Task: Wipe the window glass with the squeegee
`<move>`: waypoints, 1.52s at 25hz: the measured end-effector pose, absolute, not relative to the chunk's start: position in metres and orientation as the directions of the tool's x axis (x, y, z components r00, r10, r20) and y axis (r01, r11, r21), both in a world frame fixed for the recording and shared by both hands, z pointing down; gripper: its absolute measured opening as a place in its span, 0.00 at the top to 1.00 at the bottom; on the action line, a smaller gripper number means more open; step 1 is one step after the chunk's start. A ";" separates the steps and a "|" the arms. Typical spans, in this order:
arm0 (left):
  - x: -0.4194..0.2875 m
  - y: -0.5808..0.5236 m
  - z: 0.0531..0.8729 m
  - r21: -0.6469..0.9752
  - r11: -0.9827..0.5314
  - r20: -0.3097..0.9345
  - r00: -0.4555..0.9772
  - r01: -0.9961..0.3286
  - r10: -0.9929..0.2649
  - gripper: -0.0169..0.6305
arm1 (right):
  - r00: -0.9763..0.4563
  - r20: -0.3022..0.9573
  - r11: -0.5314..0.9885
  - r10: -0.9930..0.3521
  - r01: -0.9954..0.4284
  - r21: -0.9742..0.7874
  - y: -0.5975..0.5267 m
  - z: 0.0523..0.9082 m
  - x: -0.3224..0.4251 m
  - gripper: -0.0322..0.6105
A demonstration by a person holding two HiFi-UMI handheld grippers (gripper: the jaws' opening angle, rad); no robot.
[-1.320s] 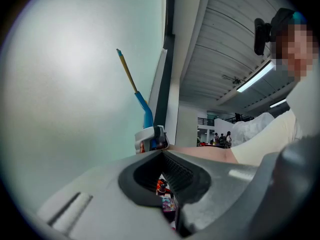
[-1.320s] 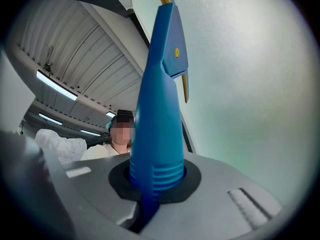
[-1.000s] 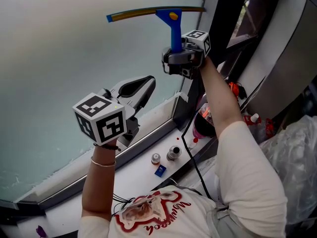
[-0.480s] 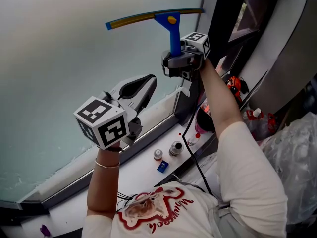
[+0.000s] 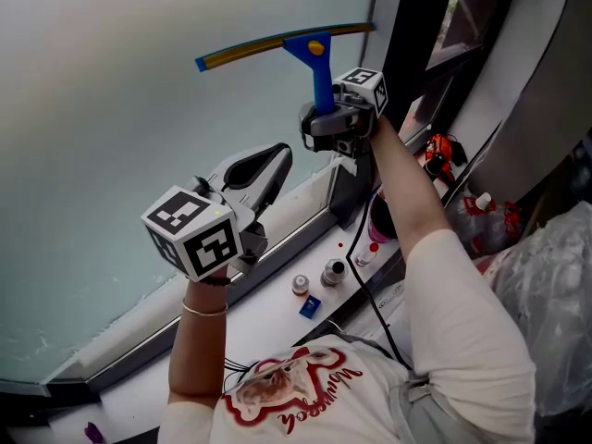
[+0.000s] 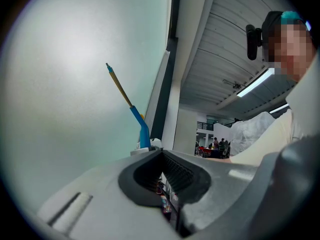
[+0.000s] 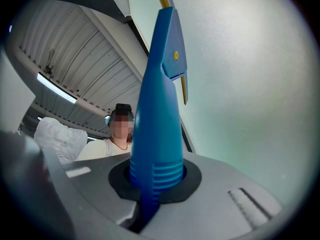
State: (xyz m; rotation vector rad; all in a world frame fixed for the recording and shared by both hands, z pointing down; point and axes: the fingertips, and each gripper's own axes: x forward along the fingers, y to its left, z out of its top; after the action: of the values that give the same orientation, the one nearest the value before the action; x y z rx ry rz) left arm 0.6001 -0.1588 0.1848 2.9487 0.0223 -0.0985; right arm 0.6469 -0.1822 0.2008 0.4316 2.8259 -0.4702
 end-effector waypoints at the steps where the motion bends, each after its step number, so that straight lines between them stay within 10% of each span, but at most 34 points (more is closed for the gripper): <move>1: 0.600 -0.158 0.186 0.192 -0.981 -0.063 0.998 0.020 0.008 0.97 | -0.926 -0.285 0.904 0.246 0.325 -0.276 -0.182 0.203 0.647 0.90; 38: 0.602 -0.158 0.242 0.279 -0.960 -0.009 1.000 0.015 0.013 0.97 | -0.911 -0.349 0.877 0.222 0.343 -0.337 -0.174 0.287 0.643 0.88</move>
State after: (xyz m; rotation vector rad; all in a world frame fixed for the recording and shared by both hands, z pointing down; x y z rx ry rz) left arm 0.6023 -0.1582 0.2420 2.8585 0.0211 -0.0100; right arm 0.6430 -0.1740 0.2872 0.4233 2.7465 -0.5731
